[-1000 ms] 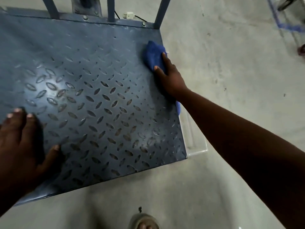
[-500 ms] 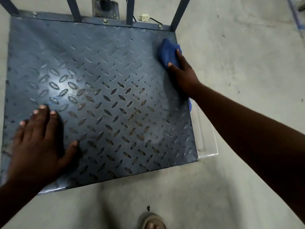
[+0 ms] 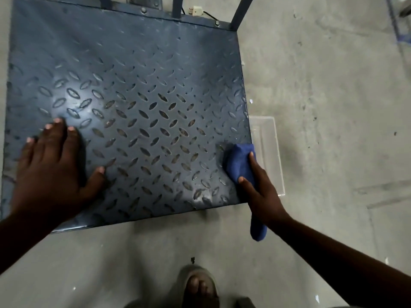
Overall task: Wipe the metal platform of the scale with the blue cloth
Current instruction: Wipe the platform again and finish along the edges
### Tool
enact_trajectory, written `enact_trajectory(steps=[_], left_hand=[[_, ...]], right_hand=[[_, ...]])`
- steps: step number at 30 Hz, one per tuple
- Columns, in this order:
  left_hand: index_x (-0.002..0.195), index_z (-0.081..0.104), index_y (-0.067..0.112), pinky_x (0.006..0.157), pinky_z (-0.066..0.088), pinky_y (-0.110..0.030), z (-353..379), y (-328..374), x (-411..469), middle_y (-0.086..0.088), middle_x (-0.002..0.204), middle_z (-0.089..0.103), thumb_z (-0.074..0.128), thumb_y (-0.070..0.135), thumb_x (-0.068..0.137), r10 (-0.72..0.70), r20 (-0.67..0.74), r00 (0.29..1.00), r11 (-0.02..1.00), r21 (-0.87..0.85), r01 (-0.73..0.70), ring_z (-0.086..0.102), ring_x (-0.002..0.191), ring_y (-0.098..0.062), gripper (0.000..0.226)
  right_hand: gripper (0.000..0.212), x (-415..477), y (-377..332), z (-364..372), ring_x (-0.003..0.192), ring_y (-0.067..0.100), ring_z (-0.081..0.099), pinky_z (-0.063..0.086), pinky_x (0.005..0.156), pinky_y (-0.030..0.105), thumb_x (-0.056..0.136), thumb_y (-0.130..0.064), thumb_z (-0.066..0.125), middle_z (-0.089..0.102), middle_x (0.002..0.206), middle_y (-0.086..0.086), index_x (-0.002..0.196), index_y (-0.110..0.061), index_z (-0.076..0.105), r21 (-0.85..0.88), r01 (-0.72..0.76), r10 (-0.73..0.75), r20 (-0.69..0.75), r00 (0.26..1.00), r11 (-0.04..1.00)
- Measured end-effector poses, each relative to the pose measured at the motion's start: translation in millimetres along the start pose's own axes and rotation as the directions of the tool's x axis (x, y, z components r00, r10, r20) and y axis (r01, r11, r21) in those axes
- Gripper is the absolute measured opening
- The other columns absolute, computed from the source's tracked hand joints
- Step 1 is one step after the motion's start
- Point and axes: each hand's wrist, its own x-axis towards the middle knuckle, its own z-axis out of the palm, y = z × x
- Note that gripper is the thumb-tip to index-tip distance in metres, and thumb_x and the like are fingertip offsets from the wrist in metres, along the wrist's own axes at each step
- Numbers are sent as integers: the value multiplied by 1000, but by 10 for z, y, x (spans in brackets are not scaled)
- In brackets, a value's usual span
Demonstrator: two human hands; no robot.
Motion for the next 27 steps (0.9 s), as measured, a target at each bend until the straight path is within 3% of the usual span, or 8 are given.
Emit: enact_trajectory(steps=[3, 7, 12, 14, 17, 19, 23, 27], left_hand=[[163, 28, -4, 126, 25, -72, -10, -4, 3, -37, 170, 23, 45, 67, 91, 15, 10, 1000, 1000, 9, -15, 23, 159, -54, 103], [163, 27, -4, 127, 24, -70, -18, -14, 3, -36, 172, 20, 42, 69, 93, 16, 25, 1000, 1000, 0, -16, 19, 161, -52, 103], [164, 27, -3, 128, 22, -69, -16, -14, -18, -35, 173, 19, 40, 70, 94, 23, 9, 1000, 1000, -6, -23, 20, 161, -52, 103], [165, 25, -3, 129, 22, -69, -17, -34, -20, -34, 173, 18, 40, 71, 95, 23, 5, 1000, 1000, -15, -22, 12, 164, -39, 103], [167, 21, 0, 130, 21, -68, -4, -48, -28, -22, 178, 12, 38, 71, 96, 22, 6, 1000, 999, -25, -21, 4, 161, -29, 102], [168, 17, 2, 130, 20, -67, 9, -70, -27, -8, 175, 5, 37, 72, 96, 32, 8, 999, 999, -20, -32, 2, 161, -29, 103], [173, 5, 11, 132, 21, -64, 217, -265, 26, 1, 179, -1, 40, 74, 92, -7, 46, 999, 1000, -27, 9, 7, 168, -36, 109], [175, 5, 21, 132, 23, -62, 306, -377, 16, -4, 183, 1, 43, 76, 88, -65, 91, 994, 996, -48, 69, 10, 169, -33, 109]], right_hand=[[67, 259, -147, -49, 137, -12, 41, 31, 110, 11, 101, -42, 63, 41, 152, -31, 159, -47, 29, 91, -23, 25, -22, 999, 996], [53, 148, -132, -16, 130, -2, 54, 42, 116, 38, 102, -46, 61, 57, 145, -23, 152, -44, 43, -7, 39, -39, -56, 998, 999], [64, -645, 250, -9, 153, 17, 34, 36, 122, 45, 102, -13, 63, 35, 166, -9, 158, -34, 39, -270, 178, -189, -15, 982, 946], [79, -718, 412, 7, 158, 30, 18, 28, 124, 50, 91, 10, 64, 27, 170, -2, 157, -27, 40, -513, 436, -413, 166, 895, 739], [94, -483, 372, 107, 159, 30, 15, 14, 128, 50, 76, 18, 62, 30, 168, 3, 158, -21, 38, -603, 574, -517, 292, 805, 553], [90, -298, 147, 293, 159, 28, 14, 14, 129, 48, 80, 11, 61, 28, 169, 1, 159, -24, 37, -575, 670, -557, 396, 730, 470], [70, -23, -308, 758, 157, 31, 20, 17, 127, 50, 96, -18, 62, 28, 169, 3, 160, -28, 35, -432, 884, -622, 646, 442, 180], [73, 110, -349, 766, 155, 31, 27, 20, 126, 52, 95, -35, 63, 30, 168, 6, 161, -26, 33, -507, 859, -648, 630, 428, 75]])
